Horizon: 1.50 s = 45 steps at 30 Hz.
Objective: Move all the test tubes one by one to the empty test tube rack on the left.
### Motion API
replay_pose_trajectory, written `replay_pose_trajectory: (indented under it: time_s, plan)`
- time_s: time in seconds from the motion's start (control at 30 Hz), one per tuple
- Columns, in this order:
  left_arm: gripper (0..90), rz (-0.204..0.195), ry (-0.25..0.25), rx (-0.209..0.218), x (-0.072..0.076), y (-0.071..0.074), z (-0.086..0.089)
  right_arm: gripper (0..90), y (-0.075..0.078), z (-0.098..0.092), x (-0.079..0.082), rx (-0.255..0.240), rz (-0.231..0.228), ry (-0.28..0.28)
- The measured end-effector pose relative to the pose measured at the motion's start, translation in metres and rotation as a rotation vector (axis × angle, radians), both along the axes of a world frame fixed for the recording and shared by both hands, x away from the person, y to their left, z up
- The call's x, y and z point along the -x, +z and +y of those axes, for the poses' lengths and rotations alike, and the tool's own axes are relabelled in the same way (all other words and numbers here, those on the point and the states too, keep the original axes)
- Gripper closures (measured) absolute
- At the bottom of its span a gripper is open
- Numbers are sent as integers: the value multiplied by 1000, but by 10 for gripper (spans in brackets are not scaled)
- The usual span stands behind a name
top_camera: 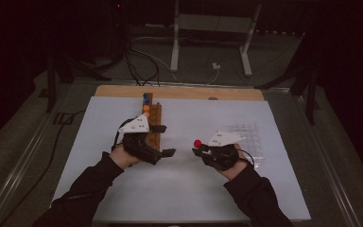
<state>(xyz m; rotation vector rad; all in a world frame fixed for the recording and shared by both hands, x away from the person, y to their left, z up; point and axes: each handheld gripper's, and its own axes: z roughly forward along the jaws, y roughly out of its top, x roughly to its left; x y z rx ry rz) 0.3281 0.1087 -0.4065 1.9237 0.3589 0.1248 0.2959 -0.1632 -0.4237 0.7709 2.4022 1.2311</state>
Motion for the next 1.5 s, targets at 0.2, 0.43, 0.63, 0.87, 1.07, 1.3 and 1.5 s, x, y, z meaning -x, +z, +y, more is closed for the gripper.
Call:
replay_pose_trajectory:
  time_s: [0.2,0.43,0.63,0.87,1.07,1.3,1.5]
  plan:
    - [252,-4,-42,-13,3,-4,-16,749,-6,12,2,10,17,47]
    - [440,-12,-62,-28,2,-10,-30,748,-9,20,3,16,27,66]
    - [624,-25,-79,-45,1,-15,-40,748,-7,19,4,9,22,61]
    - [710,-45,-64,-21,-2,-8,-35,681,-4,14,4,-15,4,46]
    - [713,-68,1,-6,-9,10,-12,476,4,-5,3,-87,-27,-18]
    - [714,-89,92,6,-15,26,21,221,8,-21,2,-131,-37,-83]
    - [714,-102,162,10,-18,32,47,11,8,-27,-1,-162,-22,-78]
